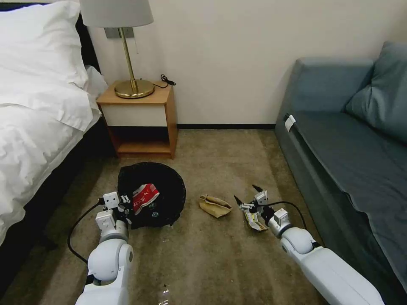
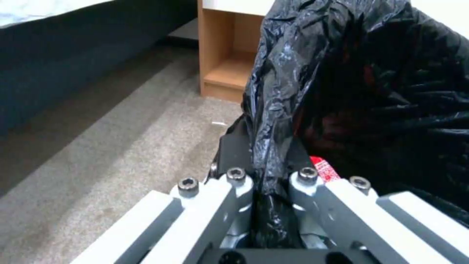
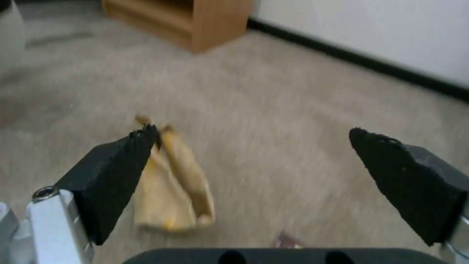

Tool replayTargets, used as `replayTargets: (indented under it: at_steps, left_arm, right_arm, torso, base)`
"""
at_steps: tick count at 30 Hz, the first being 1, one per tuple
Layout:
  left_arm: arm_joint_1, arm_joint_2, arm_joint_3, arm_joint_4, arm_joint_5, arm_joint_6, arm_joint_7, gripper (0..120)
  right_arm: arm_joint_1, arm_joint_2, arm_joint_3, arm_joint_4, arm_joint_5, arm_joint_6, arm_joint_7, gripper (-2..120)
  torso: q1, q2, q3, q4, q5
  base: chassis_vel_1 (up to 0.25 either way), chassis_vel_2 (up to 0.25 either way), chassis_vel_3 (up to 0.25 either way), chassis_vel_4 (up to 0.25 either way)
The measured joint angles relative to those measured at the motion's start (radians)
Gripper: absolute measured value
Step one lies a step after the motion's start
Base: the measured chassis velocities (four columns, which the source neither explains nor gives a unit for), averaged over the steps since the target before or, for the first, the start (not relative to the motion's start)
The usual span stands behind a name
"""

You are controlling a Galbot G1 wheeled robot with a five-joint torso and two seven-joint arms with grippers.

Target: Pick up the trash bin, then pick up the garbage on the floor and place it into the trash bin.

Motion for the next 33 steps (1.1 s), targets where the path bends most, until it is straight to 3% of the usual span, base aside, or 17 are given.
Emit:
replayTargets:
  at_steps: [7, 15, 18, 33]
  left_arm:
    - [0.005, -0.01, 0.003, 0.006, 0.014, -0.004, 0.0, 3]
    - [0.026, -0.015, -0.01, -0.006, 0.023, -0.008, 0.0, 3]
    - [0.03, -0.012, -0.022, -0.011, 0.021, -0.008, 0.0, 3]
    - [0.023, -0.013, -0.017, -0.006, 0.018, -0.009, 0.0, 3]
  right_arm:
    - [0.074, 0.053, -0.049, -0.171, 0.018, -0.011, -0.062, 100]
    - [0.218, 0.229, -0.02, -0.5, -0.116, 0.0, -0.135, 100]
    - [0.237, 0.247, 0.005, -0.567, -0.158, 0.003, -0.138, 100]
    - [0.222, 0.238, 0.101, -0.615, -0.206, 0.01, -0.131, 100]
  torso:
    - [0.0, 0.0, 0.0, 0.0, 0.0]
    - [0.0, 0.0, 0.0, 0.0007, 0.0001]
    - [0.0, 0.0, 0.0, 0.0003, -0.0001]
    - [0.0, 0.0, 0.0, -0.0001, 0.0001]
  base:
    - [0.0, 0.0, 0.0, 0.0]
    - [0.0, 0.0, 0.0, 0.0]
    - [0.0, 0.0, 0.0, 0.0]
    - [0.0, 0.0, 0.0, 0.0]
